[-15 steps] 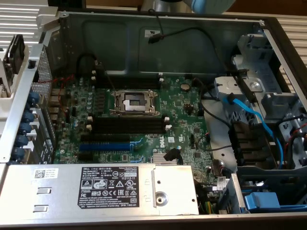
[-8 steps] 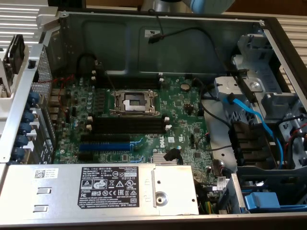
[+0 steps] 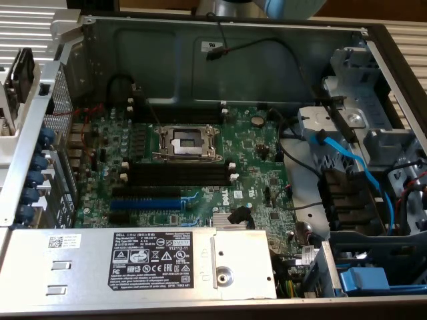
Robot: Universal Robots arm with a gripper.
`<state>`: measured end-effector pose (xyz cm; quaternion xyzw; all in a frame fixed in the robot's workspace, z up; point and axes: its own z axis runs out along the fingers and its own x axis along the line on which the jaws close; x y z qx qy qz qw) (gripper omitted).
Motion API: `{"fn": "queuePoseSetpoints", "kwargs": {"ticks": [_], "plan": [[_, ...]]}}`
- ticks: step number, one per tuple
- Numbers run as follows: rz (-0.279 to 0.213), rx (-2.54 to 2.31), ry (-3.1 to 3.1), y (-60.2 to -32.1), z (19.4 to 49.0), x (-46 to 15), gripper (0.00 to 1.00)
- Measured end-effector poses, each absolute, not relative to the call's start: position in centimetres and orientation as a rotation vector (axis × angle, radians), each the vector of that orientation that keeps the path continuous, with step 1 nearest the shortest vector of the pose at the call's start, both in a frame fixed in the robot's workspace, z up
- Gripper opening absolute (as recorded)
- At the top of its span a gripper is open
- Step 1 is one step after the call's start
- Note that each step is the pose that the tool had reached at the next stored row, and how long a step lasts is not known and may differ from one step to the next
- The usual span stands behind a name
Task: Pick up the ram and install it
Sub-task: 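Pick up the ram and move it above insertion slot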
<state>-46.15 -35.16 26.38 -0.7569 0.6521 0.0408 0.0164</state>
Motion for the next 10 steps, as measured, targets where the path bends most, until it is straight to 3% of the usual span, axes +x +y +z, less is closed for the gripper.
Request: {"fn": "queuePoseSetpoints", "kwargs": {"ticks": [10], "plan": [[0.121,-2.359,2.028,-35.4,24.9,-46.4,0.10]]}}
